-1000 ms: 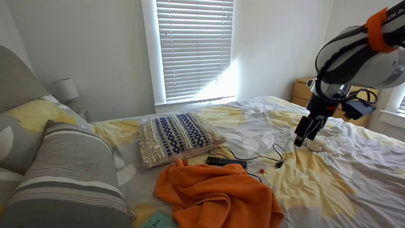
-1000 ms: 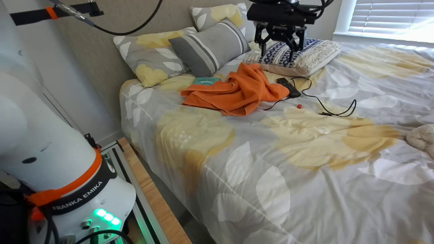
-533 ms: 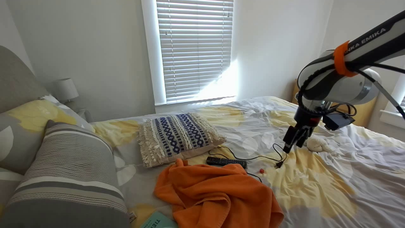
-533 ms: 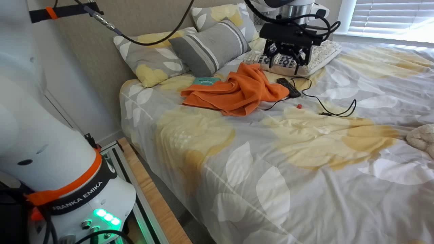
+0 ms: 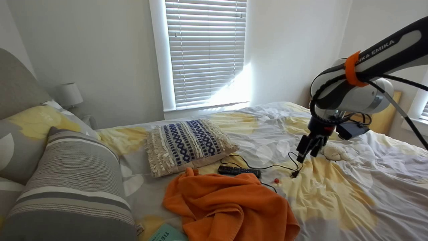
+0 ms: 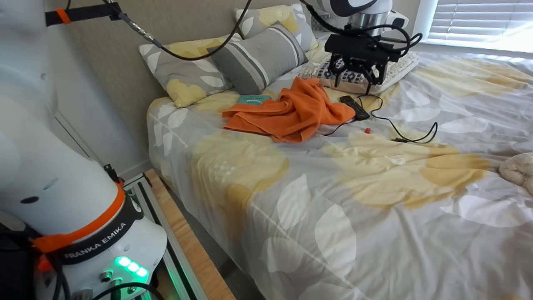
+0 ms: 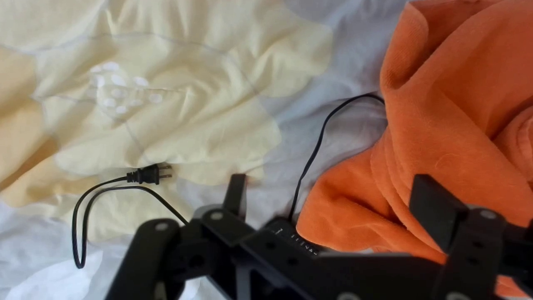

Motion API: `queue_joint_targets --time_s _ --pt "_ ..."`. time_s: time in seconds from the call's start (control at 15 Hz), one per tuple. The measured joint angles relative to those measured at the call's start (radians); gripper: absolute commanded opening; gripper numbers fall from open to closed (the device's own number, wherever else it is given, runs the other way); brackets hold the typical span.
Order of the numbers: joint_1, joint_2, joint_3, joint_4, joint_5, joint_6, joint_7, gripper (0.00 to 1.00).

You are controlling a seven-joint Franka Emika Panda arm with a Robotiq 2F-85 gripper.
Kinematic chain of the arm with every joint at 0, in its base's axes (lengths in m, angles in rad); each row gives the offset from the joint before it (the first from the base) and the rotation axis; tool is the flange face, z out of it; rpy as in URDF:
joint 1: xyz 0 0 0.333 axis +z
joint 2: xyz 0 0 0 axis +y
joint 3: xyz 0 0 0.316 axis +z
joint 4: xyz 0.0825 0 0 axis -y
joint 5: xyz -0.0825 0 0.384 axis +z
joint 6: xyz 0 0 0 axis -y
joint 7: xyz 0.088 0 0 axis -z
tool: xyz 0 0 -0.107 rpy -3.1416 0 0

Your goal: Pick up the orange dice on the bed and drop it on the bed

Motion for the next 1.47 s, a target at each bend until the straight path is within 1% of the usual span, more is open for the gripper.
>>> queue_joint_targets --time_s 0.33,0.67,0.87,1.07,1.47 --pt "0.000 0.000 0.000 0.000 0.000 0.000 0.001 1.00" --pt "-0.008 0.022 0.022 0.025 -0.003 0.000 0.009 1.00" --pt "-0.005 0.084 0.030 0.077 -0.022 0.000 0.046 1.00" --pt "0.000 0.169 0.031 0.146 -0.049 0.001 0.112 1.00" --pt "0.004 0.352 0.030 0.324 -0.116 0.003 0.209 1.00"
